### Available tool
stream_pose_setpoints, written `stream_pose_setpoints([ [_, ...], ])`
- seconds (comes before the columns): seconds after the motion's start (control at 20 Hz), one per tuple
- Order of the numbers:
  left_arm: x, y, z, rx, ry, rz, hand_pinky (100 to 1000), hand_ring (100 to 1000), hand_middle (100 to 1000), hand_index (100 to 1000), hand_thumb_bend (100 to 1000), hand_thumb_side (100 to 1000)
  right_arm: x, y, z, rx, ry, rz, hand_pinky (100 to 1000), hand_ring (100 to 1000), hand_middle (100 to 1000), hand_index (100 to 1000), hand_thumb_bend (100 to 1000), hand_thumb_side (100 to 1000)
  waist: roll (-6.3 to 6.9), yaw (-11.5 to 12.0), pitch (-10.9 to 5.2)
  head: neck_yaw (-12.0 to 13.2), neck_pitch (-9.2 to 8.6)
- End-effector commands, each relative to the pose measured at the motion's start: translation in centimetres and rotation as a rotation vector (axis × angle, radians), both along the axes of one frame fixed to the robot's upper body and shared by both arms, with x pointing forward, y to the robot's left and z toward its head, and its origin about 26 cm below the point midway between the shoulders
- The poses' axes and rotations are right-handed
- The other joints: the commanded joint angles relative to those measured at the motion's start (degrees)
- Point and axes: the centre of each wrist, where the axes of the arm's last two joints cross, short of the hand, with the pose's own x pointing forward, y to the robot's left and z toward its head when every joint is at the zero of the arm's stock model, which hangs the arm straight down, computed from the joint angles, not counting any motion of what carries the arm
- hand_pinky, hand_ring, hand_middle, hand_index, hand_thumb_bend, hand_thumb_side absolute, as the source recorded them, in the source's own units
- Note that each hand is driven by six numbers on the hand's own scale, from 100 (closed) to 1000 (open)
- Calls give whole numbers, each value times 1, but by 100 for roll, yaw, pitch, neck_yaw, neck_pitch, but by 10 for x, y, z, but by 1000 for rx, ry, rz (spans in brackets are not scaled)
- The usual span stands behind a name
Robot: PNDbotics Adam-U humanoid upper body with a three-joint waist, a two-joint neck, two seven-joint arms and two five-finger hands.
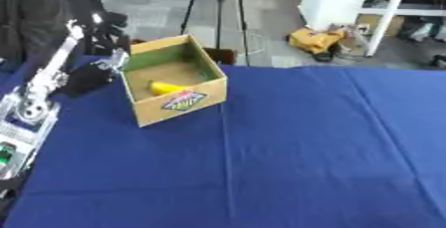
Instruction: Pick up objects on the table and place them in the box.
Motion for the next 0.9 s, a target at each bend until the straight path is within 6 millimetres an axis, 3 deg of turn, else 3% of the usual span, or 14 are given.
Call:
stream_pose_setpoints([
  [0.05,-3,5,-4,-35,13,9,652,749,737,842,574,518,1,-8,15,-31,-38,-12,672,623,639,731,100,644,6,61,-45,-4,76],
  [0.25,-12,9,-25,-87,50,2,650,746,735,842,568,520,0,-8,14,-30,-34,-14,672,623,640,734,100,644,-1,56,-70,36,181],
  [0.9,-15,9,-34,-113,77,-3,650,744,735,843,560,531,0,-8,14,-31,-36,-15,672,624,640,735,100,645,7,57,-92,57,246],
])
